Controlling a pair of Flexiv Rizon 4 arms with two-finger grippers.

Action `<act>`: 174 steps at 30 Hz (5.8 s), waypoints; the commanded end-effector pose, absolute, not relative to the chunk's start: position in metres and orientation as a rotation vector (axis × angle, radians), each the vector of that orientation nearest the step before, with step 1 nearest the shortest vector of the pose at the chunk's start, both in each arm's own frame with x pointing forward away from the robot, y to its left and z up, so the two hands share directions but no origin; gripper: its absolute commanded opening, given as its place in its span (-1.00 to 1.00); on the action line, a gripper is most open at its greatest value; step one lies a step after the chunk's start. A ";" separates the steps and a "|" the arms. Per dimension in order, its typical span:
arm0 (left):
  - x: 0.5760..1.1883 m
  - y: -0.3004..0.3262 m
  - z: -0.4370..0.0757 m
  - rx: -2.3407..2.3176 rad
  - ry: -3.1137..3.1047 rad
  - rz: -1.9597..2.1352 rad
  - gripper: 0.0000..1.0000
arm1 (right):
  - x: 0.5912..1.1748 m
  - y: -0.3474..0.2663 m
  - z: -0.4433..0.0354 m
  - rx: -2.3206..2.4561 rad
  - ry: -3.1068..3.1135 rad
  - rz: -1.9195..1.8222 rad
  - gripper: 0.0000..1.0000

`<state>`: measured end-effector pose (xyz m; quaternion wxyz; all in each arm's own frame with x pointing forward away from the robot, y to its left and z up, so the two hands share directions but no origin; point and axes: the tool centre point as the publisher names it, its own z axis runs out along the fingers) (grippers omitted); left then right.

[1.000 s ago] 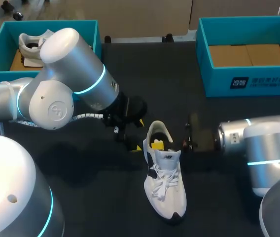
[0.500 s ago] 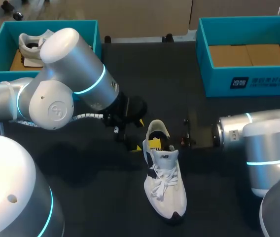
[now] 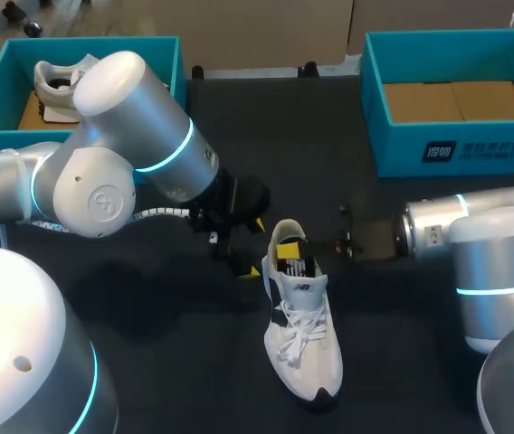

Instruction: Take the shoe out of the shoebox, open the shoe tongue, remove and reinsert the insole, then place the shoe into the shoebox

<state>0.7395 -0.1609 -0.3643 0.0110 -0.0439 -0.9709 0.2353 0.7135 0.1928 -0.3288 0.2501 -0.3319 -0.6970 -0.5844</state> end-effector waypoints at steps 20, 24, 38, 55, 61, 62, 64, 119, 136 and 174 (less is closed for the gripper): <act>0.740 -0.161 -0.366 -0.139 -3.028 0.737 1.00 | 0.701 0.199 -0.332 -0.899 -1.916 -1.627 0.00; 0.739 -0.161 -0.364 -0.167 -3.013 0.743 1.00 | 0.704 0.200 -0.324 -0.881 -1.949 -1.622 0.19; 0.745 -0.132 -0.356 -0.161 -3.013 0.713 1.00 | 0.711 0.190 -0.299 -0.852 -2.050 -1.609 0.05; 0.764 -0.074 -0.318 -0.158 -3.065 0.623 1.00 | 0.751 0.140 -0.264 -0.902 -2.139 -1.370 0.00; 0.769 -0.063 -0.310 -0.130 -3.075 0.605 1.00 | 0.766 0.126 -0.262 -0.925 -2.086 -1.136 0.23; 0.770 -0.061 -0.309 -0.133 -3.076 0.596 1.00 | 0.768 0.124 -0.262 -0.930 -2.066 -1.098 0.23; 0.771 -0.058 -0.305 -0.136 -3.076 0.590 1.00 | 0.771 0.120 -0.259 -0.952 -2.068 -1.053 0.25; 0.859 0.044 -0.250 -0.883 -2.912 0.323 1.00 | 0.743 0.153 -0.212 -1.924 -2.191 -0.492 -1.00; 0.890 0.059 -0.242 -1.105 -2.804 0.279 1.00 | 0.735 0.170 -0.226 -2.056 -2.185 -0.285 -1.00; 0.890 0.059 -0.242 -1.105 -2.804 0.279 1.00 | 0.700 0.178 -0.318 -2.120 -2.555 0.209 -1.00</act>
